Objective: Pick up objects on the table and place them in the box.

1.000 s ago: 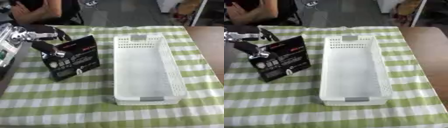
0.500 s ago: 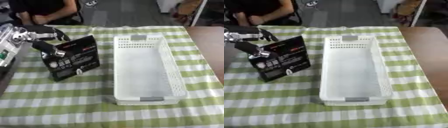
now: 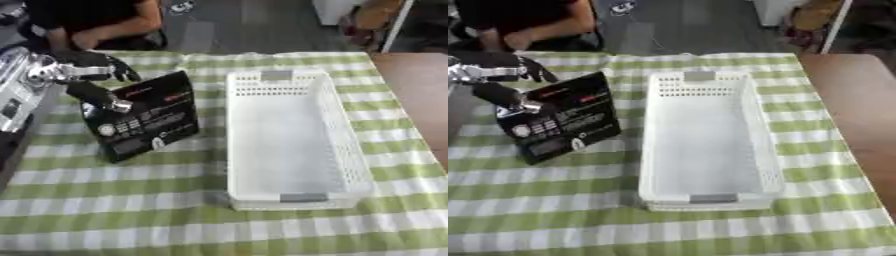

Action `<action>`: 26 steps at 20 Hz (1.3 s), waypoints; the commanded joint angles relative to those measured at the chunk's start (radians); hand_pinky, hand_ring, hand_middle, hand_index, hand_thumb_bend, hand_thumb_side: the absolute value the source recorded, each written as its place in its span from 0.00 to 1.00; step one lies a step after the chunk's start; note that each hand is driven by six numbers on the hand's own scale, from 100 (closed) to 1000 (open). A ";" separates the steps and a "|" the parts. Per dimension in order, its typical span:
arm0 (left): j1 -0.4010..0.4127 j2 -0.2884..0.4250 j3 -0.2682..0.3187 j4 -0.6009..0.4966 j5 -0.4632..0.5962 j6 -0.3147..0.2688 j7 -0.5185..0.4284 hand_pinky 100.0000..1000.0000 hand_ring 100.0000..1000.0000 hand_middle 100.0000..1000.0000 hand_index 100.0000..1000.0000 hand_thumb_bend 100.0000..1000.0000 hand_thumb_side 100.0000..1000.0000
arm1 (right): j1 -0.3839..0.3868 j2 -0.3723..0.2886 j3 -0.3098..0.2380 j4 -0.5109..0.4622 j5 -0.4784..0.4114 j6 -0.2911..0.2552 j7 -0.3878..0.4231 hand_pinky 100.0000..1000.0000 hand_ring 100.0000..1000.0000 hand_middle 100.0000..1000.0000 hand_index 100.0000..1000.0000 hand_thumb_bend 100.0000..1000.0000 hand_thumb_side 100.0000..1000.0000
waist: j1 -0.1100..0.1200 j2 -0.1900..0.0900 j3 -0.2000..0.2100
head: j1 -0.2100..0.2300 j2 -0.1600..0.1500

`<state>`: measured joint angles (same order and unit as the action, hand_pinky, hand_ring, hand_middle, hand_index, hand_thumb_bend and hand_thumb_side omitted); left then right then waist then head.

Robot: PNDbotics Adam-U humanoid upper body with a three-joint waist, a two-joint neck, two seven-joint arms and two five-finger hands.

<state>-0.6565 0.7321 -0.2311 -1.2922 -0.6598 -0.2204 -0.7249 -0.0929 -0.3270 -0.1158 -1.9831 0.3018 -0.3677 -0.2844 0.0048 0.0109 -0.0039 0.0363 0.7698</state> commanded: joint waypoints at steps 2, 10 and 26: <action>-0.039 0.006 0.000 0.013 -0.024 -0.006 -0.005 0.85 0.83 0.86 0.94 1.00 0.85 | -0.002 -0.023 0.000 -0.017 -0.003 -0.003 0.003 0.73 0.79 0.74 0.87 0.00 0.73 | 0.001 -0.007 -0.001 | 0.006 0.000; -0.064 -0.019 -0.017 0.057 -0.067 -0.023 -0.010 0.86 0.84 0.85 0.94 1.00 0.86 | -0.002 -0.023 0.000 -0.017 -0.005 -0.004 0.005 0.73 0.79 0.74 0.87 0.00 0.73 | 0.001 -0.007 -0.002 | 0.008 0.000; -0.086 -0.048 -0.049 0.133 -0.147 -0.065 -0.020 0.86 0.83 0.83 0.92 1.00 0.88 | -0.002 -0.022 0.001 -0.017 -0.006 -0.004 0.009 0.73 0.79 0.74 0.87 0.00 0.73 | 0.002 -0.008 -0.004 | 0.008 0.000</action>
<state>-0.7173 0.6707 -0.2824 -1.1572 -0.7979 -0.2791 -0.7431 -0.0926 -0.3270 -0.1104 -1.9831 0.3005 -0.3725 -0.2784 0.0048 0.0112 -0.0072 0.0365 0.7698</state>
